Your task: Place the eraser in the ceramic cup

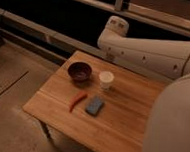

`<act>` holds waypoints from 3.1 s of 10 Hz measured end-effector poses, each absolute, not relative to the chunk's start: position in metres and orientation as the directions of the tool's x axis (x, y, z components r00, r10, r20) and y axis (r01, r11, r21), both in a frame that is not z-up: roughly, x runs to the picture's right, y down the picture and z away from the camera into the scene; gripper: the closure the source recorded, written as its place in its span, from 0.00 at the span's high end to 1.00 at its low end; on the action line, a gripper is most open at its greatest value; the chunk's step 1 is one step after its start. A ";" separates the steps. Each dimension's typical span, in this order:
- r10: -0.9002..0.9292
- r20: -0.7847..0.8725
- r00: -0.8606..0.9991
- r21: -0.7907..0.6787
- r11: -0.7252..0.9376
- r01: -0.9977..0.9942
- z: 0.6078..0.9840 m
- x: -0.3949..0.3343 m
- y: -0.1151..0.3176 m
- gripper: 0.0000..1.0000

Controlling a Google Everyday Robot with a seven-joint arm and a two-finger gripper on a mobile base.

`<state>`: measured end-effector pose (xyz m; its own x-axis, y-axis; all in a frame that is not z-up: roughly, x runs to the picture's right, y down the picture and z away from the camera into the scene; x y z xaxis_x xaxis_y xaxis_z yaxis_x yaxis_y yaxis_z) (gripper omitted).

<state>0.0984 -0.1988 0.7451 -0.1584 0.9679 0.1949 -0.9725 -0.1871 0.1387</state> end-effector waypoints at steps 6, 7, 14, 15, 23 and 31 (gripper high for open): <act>0.968 0.194 -0.159 0.139 -0.187 -0.972 0.746 0.099 -0.198 0.00; 0.968 0.193 -0.158 0.140 -0.187 -0.972 0.747 0.099 -0.198 0.00; 0.968 0.193 -0.159 0.140 -0.188 -0.972 0.746 0.100 -0.198 0.00; 0.968 0.193 -0.160 0.140 -0.188 -0.972 0.746 0.100 -0.198 0.00; 0.968 0.193 -0.160 0.140 -0.188 -0.972 0.746 0.100 -0.198 0.00; 0.988 -0.001 -0.154 0.238 -0.149 -0.960 0.800 0.116 -0.099 0.00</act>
<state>0.1162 -0.0991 0.7997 -0.1535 0.9881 -0.0012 -0.9597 -0.1488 0.2385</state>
